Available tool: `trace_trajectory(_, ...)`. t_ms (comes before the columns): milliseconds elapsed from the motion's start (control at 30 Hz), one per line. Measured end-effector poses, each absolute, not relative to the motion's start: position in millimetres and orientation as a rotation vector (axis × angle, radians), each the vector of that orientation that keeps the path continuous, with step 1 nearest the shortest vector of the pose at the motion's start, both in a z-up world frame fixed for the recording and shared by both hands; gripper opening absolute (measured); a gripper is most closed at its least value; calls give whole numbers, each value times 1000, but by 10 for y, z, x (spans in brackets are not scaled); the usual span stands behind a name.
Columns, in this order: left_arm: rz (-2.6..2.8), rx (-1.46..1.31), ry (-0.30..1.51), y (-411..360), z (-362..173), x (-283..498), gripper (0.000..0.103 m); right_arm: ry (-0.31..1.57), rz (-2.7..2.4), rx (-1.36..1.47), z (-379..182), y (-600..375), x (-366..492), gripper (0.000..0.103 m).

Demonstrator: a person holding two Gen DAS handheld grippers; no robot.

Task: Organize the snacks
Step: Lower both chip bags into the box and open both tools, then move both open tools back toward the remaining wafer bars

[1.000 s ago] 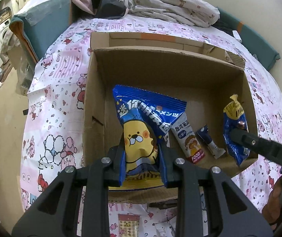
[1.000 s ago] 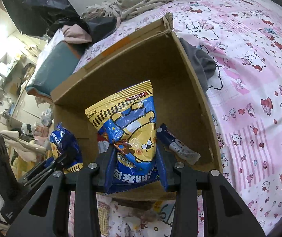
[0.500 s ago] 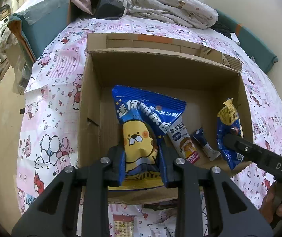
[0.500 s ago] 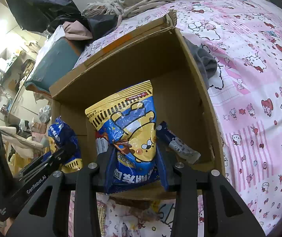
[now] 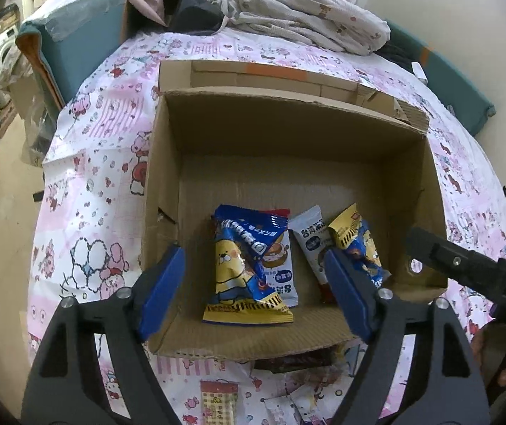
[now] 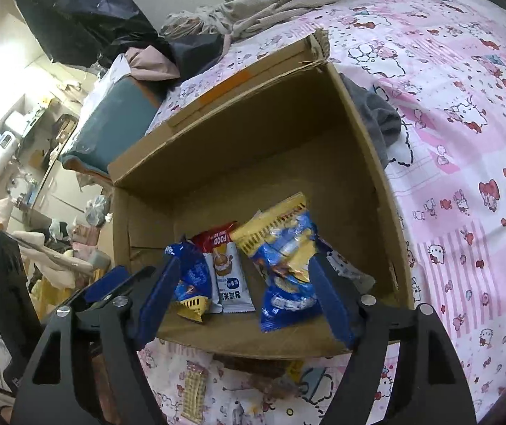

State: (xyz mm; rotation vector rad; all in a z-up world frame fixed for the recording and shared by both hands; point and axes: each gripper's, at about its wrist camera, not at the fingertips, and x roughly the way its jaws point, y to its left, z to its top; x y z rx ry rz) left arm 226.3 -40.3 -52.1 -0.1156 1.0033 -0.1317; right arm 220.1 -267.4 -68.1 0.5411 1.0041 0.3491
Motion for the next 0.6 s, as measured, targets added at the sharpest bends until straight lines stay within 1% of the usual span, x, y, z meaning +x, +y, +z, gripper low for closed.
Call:
trace_trajectory(367, -101, -174, 1001, -220, -405, 2122, 78, 987, 336, 610, -630, -2790, 2143, 78)
trace_trajectory(600, -72, -110, 1012, -150, -386, 1826, 78, 1015, 324, 597, -652, -2806, 1975, 78)
